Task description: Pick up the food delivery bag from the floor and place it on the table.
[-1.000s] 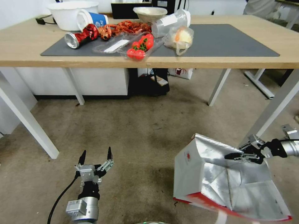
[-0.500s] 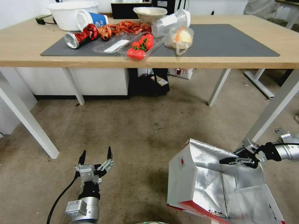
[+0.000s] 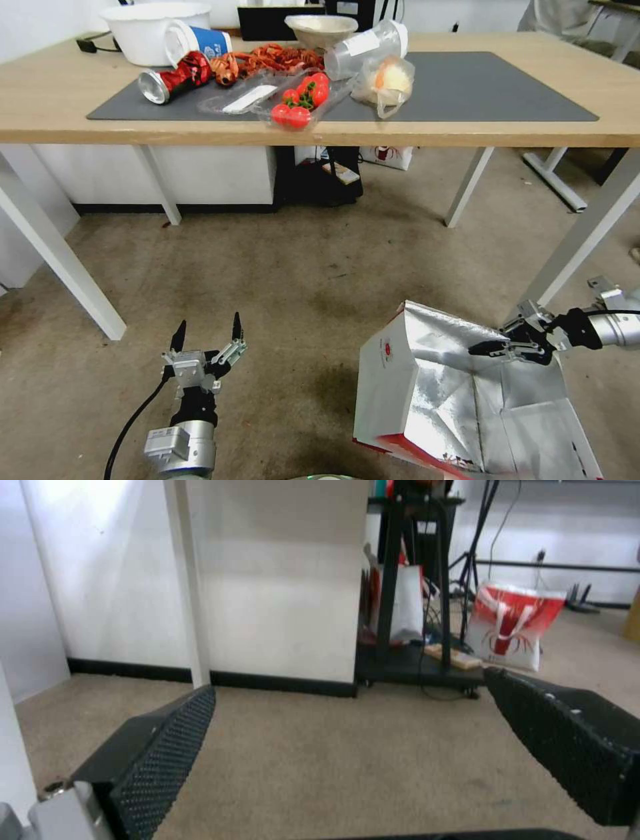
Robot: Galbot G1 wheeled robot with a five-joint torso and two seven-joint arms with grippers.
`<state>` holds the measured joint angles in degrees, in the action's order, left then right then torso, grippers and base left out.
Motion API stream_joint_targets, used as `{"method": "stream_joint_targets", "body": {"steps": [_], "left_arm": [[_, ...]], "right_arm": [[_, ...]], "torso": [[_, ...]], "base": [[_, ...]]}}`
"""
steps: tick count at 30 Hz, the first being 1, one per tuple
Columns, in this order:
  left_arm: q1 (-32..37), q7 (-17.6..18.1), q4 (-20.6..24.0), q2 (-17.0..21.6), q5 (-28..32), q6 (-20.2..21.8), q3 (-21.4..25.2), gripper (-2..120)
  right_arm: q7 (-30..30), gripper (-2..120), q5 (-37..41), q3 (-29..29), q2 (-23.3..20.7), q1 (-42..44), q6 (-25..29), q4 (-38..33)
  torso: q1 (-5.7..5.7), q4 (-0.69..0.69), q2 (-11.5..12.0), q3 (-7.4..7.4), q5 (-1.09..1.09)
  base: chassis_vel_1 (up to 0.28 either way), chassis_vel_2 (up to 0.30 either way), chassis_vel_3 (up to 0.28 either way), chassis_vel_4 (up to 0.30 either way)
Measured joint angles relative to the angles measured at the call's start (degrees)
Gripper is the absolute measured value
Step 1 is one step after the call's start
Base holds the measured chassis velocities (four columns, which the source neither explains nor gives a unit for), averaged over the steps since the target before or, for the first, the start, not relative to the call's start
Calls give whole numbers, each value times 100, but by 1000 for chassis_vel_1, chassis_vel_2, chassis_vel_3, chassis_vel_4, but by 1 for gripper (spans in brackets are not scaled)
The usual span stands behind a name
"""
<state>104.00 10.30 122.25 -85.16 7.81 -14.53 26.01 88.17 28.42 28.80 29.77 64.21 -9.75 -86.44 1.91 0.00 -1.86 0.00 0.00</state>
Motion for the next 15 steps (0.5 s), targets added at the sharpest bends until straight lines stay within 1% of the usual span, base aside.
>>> {"method": "stream_joint_targets", "body": {"steps": [7, 10, 12, 14, 15], "left_arm": [[-2, -15, 28, 32, 245, -45, -17, 100], [-35, 9, 29, 45, 272, -12, -43, 100], [-40, 9, 27, 53, 276, -9, -49, 100], [-51, 10, 22, 71, 282, 1, -52, 100], [-51, 10, 22, 71, 282, 1, -52, 100]], "right_arm": [[-2, 0, -13, 59, 22, 116, 0, -43], [-3, 0, -18, 113, 19, 198, 1, -65], [-3, 0, -18, 120, 17, 209, 1, -74], [-3, 0, -19, 133, 15, 232, -1, -108], [-3, 0, -19, 133, 15, 232, -1, -108]], "torso": [[7, 0, -40, 17, 0], [9, -1, -137, 113, 0], [9, -1, -162, 140, 0], [9, 0, -231, 210, 0], [9, 0, -231, 210, 0]], "base": [[0, 0, 0, 0], [0, 0, 0, 0], [0, 0, 0, 0], [0, 0, 0, 0], [0, 0, 0, 0]]}}
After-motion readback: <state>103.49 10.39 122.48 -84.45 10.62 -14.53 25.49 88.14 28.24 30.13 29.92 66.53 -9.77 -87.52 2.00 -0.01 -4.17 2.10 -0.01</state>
